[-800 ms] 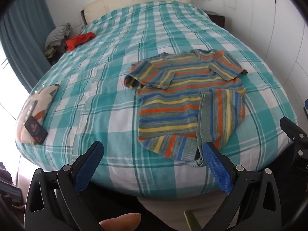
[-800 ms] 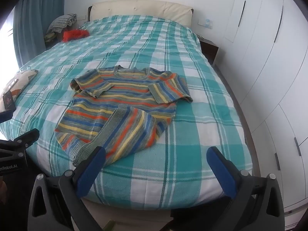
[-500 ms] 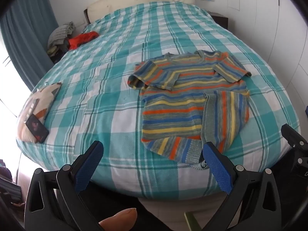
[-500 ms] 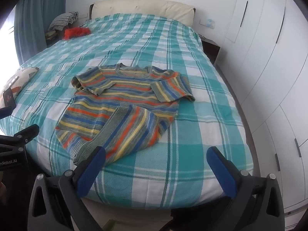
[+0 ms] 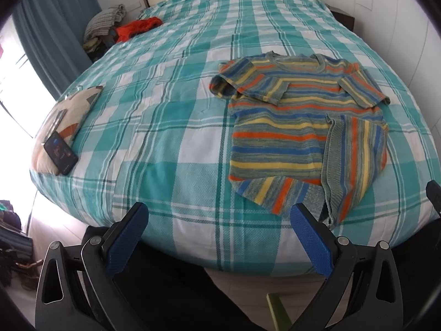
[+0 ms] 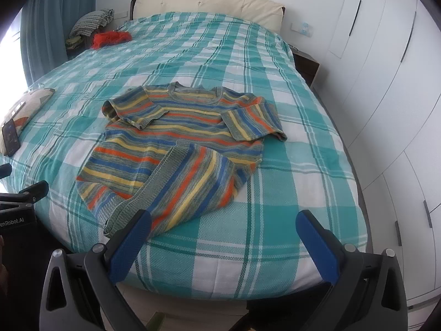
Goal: Fold small clothes
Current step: 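Move both tools toward the striped sweater lying flat on the bed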
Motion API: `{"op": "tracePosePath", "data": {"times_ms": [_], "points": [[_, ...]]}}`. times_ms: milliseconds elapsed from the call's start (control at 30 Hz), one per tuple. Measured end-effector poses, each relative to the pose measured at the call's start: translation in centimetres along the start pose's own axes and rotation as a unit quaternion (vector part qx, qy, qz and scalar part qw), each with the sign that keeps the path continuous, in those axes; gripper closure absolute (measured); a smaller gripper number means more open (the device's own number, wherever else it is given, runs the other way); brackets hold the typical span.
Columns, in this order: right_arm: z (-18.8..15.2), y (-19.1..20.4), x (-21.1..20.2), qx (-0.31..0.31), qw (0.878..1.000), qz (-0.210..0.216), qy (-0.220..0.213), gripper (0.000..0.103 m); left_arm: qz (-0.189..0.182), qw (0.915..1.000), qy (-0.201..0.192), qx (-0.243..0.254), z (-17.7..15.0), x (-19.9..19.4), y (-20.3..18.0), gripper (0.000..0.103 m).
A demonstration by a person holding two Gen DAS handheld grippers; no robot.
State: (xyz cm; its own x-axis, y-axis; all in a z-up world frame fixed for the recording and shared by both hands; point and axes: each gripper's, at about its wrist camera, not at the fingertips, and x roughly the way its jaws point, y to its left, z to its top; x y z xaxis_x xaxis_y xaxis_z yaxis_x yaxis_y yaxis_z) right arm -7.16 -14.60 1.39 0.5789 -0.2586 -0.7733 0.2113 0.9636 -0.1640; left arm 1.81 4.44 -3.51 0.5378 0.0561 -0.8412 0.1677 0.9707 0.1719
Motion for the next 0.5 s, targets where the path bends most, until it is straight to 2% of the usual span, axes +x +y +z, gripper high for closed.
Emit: {"op": "tracePosePath", "data": {"times_ms": [267, 500], "points": [[-0.21, 0.08, 0.31, -0.010, 0.999, -0.030, 0.012, 0.000, -0.006, 1.0000, 0.000, 0.000, 0.19, 0.00, -0.03, 0.000], [-0.17, 0.09, 0.31, -0.014, 0.999, -0.039, 0.015, 0.000, -0.007, 1.0000, 0.007, -0.002, 0.27, 0.14, -0.48, 0.000]]}}
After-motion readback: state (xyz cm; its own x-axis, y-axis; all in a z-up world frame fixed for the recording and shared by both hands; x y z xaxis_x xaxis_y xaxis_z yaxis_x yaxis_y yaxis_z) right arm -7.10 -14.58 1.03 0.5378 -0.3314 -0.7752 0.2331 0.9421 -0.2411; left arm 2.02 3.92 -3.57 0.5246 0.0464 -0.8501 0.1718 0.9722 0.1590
